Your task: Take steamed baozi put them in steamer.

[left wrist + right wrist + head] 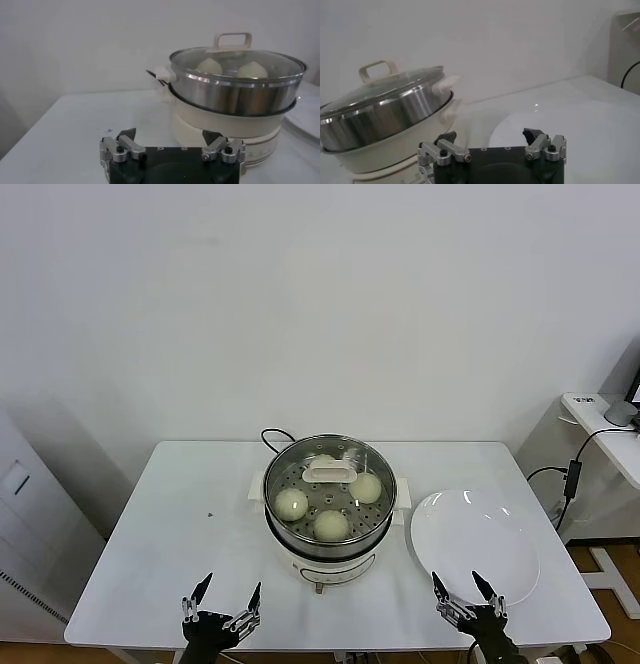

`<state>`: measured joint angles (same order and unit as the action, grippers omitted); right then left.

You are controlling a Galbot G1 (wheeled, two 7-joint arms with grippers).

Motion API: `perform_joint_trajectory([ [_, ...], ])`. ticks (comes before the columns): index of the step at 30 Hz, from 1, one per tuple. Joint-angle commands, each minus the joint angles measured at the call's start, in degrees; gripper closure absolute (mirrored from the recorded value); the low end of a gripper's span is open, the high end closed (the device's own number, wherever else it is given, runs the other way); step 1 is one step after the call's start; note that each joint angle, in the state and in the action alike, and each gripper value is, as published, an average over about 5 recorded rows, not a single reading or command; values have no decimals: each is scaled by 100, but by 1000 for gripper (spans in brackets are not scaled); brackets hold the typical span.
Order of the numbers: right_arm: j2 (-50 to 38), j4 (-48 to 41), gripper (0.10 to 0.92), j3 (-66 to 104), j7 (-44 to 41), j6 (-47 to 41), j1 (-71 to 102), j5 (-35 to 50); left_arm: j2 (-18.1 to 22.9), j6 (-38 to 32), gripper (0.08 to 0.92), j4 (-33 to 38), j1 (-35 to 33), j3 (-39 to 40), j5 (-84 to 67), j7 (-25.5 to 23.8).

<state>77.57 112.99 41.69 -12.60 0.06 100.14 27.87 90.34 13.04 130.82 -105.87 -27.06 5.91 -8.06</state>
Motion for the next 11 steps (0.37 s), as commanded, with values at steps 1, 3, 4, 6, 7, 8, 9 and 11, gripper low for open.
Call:
perform_joint_trajectory([
  [1, 26, -51, 203, -25, 47, 0, -66, -197, -2, -147, 177, -11, -34, -6, 18, -14],
  [3, 31, -53, 203, -34, 51, 2, -68, -217, 2, -174, 177, -14, -35, -6, 30, -17],
  [4, 32, -49, 203, -37, 58, -2, -67, -217, 5, -182, 177, -9, -38, -5, 34, -20],
  [6, 33, -41, 203, -43, 72, -14, -68, -211, 9, -192, 177, 4, -44, 1, 42, -24],
  [7, 33, -37, 203, -47, 79, -20, -69, -209, 10, -196, 177, 9, -47, 4, 44, -26],
  [8, 33, -34, 203, -51, 84, -26, -71, -210, 11, -199, 177, 13, -49, 8, 47, -27],
  [9, 32, -31, 203, -56, 86, -29, -71, -216, 12, -202, 177, 16, -50, 14, 48, -27],
  [11, 32, -29, 203, -61, 86, -30, -70, -227, 13, -206, 177, 17, -50, 19, 49, -26],
])
